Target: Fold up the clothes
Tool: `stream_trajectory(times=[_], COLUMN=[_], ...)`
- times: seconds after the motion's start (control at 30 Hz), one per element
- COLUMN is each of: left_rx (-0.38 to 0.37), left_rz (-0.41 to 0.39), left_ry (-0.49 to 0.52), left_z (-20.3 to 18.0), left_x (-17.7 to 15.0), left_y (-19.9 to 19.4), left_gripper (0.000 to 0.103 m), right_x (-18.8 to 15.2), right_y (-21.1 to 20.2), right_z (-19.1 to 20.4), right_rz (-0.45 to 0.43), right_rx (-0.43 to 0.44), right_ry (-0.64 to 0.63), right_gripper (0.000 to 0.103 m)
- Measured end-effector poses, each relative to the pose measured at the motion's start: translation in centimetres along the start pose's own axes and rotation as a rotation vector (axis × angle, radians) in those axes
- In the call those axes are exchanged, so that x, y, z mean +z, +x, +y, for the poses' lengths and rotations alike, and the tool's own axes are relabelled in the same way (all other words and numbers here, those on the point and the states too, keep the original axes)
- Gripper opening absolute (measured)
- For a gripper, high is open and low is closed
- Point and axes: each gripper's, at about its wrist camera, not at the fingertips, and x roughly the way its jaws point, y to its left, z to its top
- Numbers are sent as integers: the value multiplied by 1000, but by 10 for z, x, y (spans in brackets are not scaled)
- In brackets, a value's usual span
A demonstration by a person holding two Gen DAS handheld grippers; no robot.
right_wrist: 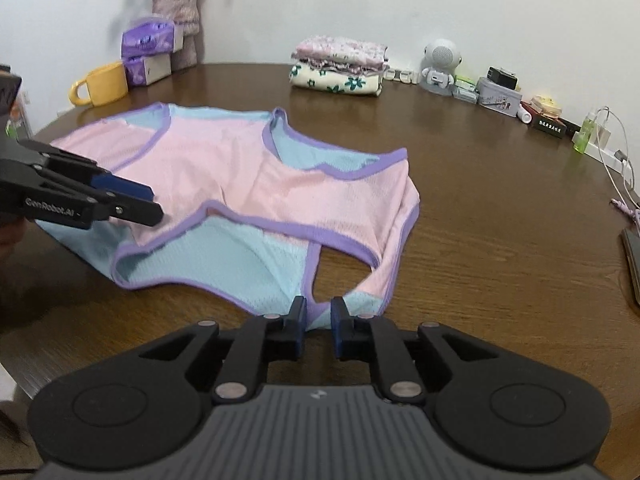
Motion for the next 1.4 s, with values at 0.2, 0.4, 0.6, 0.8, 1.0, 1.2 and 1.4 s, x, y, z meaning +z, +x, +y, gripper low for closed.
stream_trajectory(times=[0.2, 0.4, 0.6, 0.8, 1.0, 1.2, 1.4], left_rx=[-29, -12, 14, 20, 2, -17, -45], left_rz=[-27, -8, 39, 7, -46, 3, 1], left_ry=[26, 174, 216, 213, 227, 212, 210], left_z=[-8, -43, -54, -49, -48, -45, -45], left_x=[5, 20, 21, 22, 21, 19, 16], left_y=[-3, 13, 39, 37, 20, 27, 24], left_gripper=[33, 33, 24, 3, 3, 5, 18], right_x=[0, 27, 37, 38, 41, 37, 36], right_y=[-6, 3, 37, 39, 10, 14, 18], right_z=[-5, 6, 7, -2, -15, -18, -20], right_rz=[-31, -87, -21, -11, -61, -15, 6], right_rx=[8, -66, -103, -58, 22, 8, -1], right_ry=[35, -71, -158, -136, -75, -68, -52], right_gripper=[12, 19, 32, 1, 1, 2, 6])
